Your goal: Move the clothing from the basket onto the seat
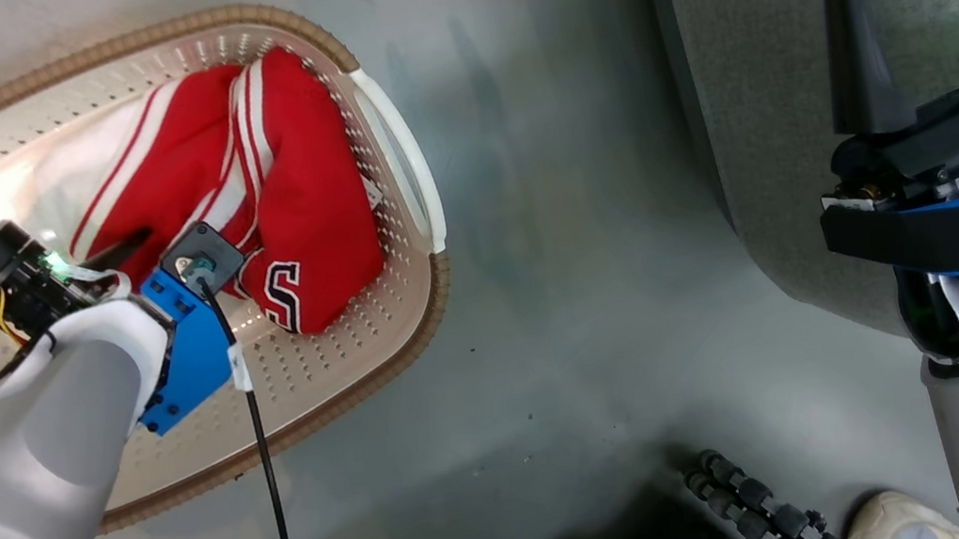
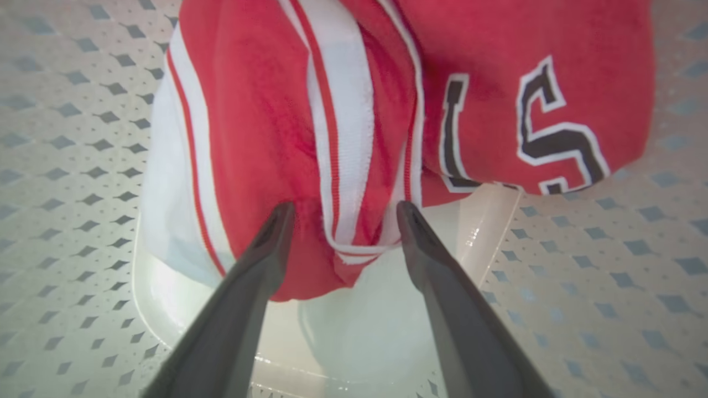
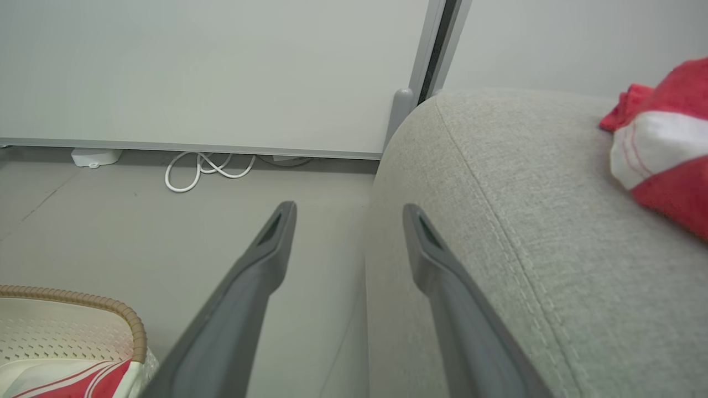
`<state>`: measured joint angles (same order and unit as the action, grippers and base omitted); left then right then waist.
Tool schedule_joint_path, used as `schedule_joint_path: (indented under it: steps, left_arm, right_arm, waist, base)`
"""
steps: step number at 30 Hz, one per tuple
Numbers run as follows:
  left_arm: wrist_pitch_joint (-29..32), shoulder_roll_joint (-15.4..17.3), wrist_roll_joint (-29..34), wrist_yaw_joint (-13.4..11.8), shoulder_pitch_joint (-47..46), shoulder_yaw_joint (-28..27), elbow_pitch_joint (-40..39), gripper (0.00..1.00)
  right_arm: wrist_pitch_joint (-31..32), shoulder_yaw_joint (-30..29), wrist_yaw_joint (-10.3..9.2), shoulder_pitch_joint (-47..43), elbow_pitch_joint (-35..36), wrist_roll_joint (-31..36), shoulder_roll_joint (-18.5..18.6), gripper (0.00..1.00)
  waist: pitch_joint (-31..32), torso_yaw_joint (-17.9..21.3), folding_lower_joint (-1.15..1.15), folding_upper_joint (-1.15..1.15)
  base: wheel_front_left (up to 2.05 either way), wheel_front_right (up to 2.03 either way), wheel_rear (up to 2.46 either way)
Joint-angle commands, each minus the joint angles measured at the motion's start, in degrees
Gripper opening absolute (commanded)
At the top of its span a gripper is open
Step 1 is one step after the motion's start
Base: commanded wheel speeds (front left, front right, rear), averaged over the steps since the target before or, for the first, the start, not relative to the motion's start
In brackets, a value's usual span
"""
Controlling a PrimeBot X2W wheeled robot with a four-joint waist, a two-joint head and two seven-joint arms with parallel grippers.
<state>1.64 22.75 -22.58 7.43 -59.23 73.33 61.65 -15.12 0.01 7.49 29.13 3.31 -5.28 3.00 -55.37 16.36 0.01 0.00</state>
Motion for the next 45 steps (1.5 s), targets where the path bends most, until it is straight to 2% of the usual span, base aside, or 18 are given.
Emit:
schedule_joint_path:
  steps: [1,12,13,14,15,21,28,38,45]
  left_arm:
    - [0.11,0.42,0.11,0.06,-1.72,0.15,0.20,1.00]
    - [1.77,-1.17,-0.75,0.06,-4.34,0.18,5.00,1.00]
    - [1.85,-1.43,-0.58,0.06,-4.39,0.18,5.31,0.47]
    - [1.32,-1.77,-0.38,0.06,-4.68,0.18,5.40,0.07]
    - [1.12,-2.11,-0.30,0.06,-4.84,0.18,5.60,0.00]
    - [0.36,-4.07,-1.00,0.06,-5.10,0.18,6.54,0.00]
    - [-4.08,-7.36,-3.06,0.06,-4.62,0.17,6.16,0.00]
    - [-13.86,-12.77,-4.38,0.06,-3.54,-0.36,5.33,0.00]
    - [-16.68,-14.82,-6.19,-0.54,-2.72,-2.86,4.28,0.00]
  right_arm:
    - [-0.05,0.19,0.01,1.07,0.68,-0.37,-0.20,1.00]
    - [-0.05,0.28,0.01,1.11,2.81,-0.20,-0.20,1.00]
    - [-0.05,0.20,0.01,1.07,2.89,-0.09,-0.20,1.00]
    - [-0.05,0.12,0.01,1.09,2.94,0.06,-0.20,1.00]
    - [-0.05,0.02,0.01,1.16,2.96,0.17,-0.20,1.00]
    - [-0.05,-0.49,0.01,1.59,2.84,0.90,-0.19,1.00]
    - [-0.05,-1.57,0.01,1.49,2.24,1.96,-0.18,1.00]
    - [-0.05,-2.91,0.00,-0.62,0.37,3.83,0.77,1.00]
    - [-0.05,-3.18,0.01,-2.56,-1.04,3.97,2.09,1.00]
  waist:
    - [-1.70,0.53,-0.01,0.00]
    - [-5.12,0.93,-0.01,0.00]
    - [-5.15,0.86,-0.01,0.00]
    - [-5.17,0.79,-0.01,0.00]
    - [-5.15,0.71,-0.01,0.00]
    - [-4.41,-0.35,-0.01,0.00]
    - [-1.46,-3.19,-0.01,0.00]
    - [7.28,-9.19,-0.01,0.00]
    - [14.06,-12.10,-0.01,0.00]
  base:
    - [0.00,0.00,0.00]
    - [0.00,0.00,0.00]
    - [0.00,0.00,0.00]
    - [0.00,0.00,0.00]
    - [0.00,0.00,0.00]
    - [0.00,0.00,0.00]
    - [0.00,0.00,0.00]
    - [0.00,0.00,0.00]
    - [0.00,0.00,0.00]
